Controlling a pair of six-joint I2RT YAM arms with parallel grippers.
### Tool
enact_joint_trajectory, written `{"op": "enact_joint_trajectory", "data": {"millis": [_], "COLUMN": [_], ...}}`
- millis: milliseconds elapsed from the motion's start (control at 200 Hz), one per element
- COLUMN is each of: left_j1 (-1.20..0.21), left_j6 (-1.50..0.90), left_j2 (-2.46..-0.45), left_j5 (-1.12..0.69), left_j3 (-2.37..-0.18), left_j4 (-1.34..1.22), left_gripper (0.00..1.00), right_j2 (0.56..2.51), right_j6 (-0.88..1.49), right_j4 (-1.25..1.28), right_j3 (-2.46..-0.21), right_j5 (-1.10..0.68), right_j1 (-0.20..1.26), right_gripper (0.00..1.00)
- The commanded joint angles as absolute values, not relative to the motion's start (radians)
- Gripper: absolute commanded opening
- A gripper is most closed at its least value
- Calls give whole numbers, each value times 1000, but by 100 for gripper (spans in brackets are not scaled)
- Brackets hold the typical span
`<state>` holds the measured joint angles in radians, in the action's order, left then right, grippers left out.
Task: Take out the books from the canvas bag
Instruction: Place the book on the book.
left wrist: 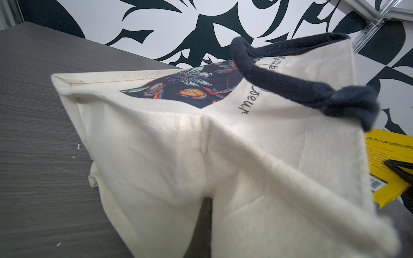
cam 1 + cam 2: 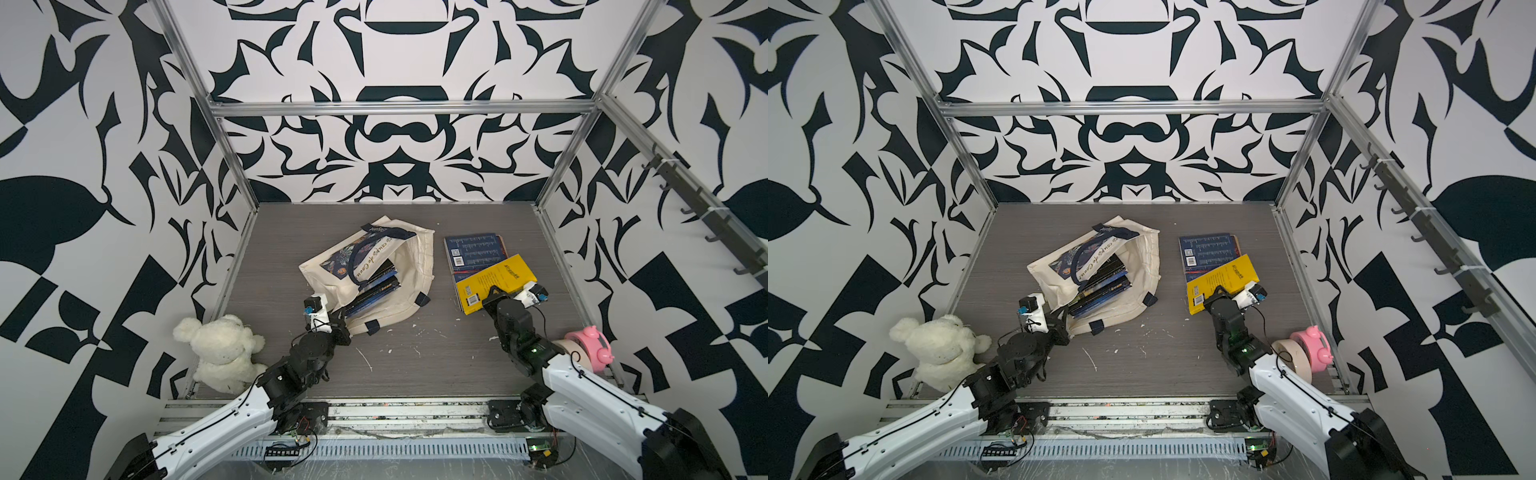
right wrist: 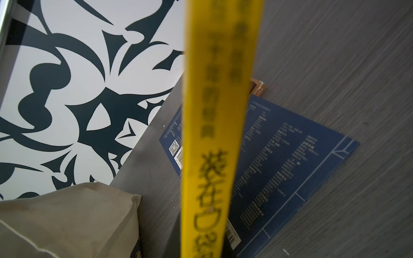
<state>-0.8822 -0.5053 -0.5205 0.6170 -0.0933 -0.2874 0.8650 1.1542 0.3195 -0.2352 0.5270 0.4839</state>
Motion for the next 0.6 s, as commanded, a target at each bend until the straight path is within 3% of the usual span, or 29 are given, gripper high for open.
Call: {"op": "enact_joint_trajectory", "data": {"millis": [0,595], "left_j1": [-882,-882], "left_j6": [-509,-508], "left_j2": [-521,-527], "left_j5": [618,611], "left_j3": [-129,-131], "left_j4": [-316,-316], "left_gripper": [0,0], "right_j2": [879,1125], "right_j6": [1215,1481], "right_j4": [511,524], "right_j3": [-245,-227], "right_j5": [549,515], "right_j1": [476,416], "right_gripper": [0,0]}}
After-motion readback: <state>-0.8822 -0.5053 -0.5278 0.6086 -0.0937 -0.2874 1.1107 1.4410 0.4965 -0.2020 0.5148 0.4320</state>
